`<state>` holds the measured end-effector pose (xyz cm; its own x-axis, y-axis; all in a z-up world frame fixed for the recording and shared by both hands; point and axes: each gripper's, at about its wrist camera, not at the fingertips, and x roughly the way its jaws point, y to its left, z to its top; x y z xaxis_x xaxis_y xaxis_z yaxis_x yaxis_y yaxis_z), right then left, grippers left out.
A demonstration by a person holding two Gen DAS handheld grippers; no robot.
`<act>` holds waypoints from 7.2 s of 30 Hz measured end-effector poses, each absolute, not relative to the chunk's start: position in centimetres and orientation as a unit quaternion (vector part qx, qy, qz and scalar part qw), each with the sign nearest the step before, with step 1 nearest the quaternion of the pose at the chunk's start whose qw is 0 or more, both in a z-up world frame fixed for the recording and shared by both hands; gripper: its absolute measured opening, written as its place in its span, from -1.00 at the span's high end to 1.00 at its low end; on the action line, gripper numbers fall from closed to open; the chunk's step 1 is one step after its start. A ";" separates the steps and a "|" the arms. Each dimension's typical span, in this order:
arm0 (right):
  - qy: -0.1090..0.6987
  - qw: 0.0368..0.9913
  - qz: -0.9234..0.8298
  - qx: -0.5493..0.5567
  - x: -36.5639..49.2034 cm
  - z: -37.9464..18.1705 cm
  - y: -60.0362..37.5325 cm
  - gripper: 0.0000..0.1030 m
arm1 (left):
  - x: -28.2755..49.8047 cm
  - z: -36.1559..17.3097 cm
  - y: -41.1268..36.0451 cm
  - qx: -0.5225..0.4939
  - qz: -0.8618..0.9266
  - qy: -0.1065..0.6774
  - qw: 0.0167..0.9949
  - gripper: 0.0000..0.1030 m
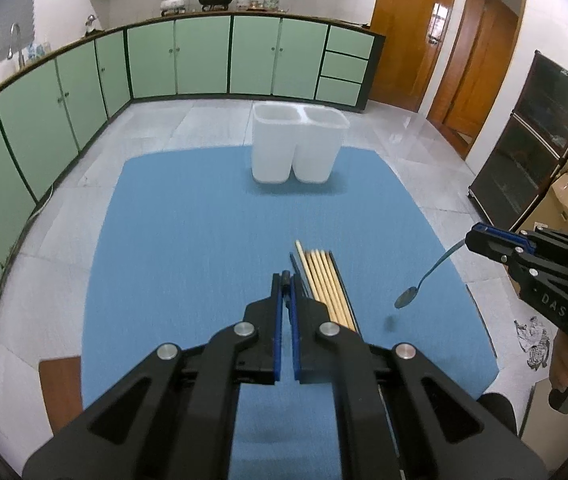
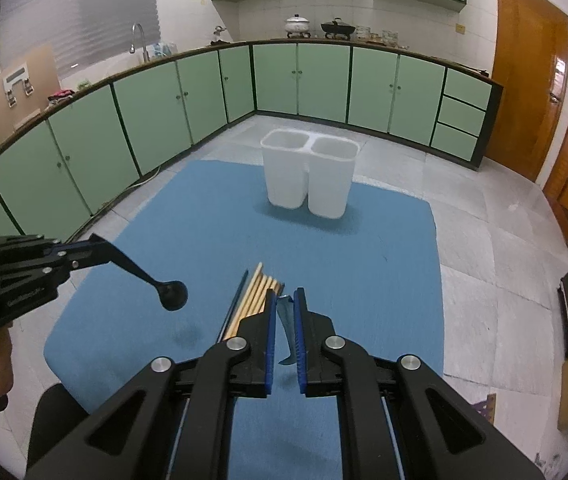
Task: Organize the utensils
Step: 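Lower the metal spoon into the white holder with the right gripper while the left inserts the black spoon, then pull a black chopstick from the bundle with the right gripper while the left approaches, then grasp another black chopstick with the left gripper while the right holds its chopstick, then carry both black chopsticks to the white holder and insert them, left and right grippers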
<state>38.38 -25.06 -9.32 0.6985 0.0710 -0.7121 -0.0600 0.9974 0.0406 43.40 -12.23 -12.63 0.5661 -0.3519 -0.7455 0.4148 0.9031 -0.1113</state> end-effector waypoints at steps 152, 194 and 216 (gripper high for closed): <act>0.350 0.936 -0.039 0.020 25.8 -27.2 -23.5 0.84 | 32.1 -28.5 -9.6 -0.015 -0.125 0.380 0.916 0.84; 0.312 0.950 -0.004 0.020 28.4 -8.0 -26.5 0.88 | 30.0 -26.8 -8.7 0.021 -0.188 0.440 0.878 0.28; 0.310 0.950 -0.005 0.023 28.6 -8.1 -27.2 0.88 | 32.1 -18.5 -7.3 -0.026 -0.192 0.395 0.898 0.89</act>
